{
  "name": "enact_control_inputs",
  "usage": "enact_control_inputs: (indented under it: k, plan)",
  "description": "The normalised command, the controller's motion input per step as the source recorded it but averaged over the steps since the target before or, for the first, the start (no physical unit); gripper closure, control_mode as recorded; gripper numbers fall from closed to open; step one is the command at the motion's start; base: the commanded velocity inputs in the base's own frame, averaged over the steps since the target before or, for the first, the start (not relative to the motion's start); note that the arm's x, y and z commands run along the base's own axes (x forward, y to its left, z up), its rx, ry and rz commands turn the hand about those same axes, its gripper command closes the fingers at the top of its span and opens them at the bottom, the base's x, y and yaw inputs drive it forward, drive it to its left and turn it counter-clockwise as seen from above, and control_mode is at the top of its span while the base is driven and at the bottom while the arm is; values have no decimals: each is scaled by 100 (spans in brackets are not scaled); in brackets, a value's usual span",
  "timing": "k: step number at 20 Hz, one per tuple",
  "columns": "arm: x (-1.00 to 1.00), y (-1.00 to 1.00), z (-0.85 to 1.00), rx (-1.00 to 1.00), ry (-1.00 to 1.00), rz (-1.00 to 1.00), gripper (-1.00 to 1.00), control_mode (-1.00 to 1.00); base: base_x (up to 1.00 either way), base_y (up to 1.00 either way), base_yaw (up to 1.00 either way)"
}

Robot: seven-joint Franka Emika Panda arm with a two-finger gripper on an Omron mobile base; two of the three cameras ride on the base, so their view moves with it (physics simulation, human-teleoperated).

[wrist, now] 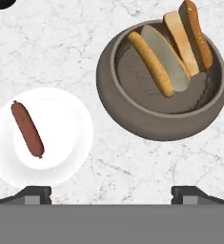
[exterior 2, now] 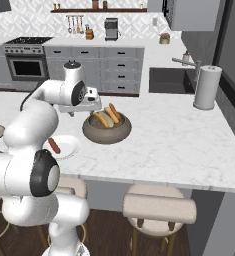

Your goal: Place one bun and one sausage from the bowl on each plate.

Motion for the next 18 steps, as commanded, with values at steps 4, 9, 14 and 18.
enact_control_inputs:
  k: [4,9,14,18]
  plan:
    - [95,-8,-29,0,0,0,-100,-100,0,0,0]
    - [86,-2,0,-3,0,0,-100,-100,0,0,0]
    - [11,-14,-37,-7,2,0,-100,-100,0,0,0]
    - [0,-13,-82,-2,0,0,-100,-100,0,0,0]
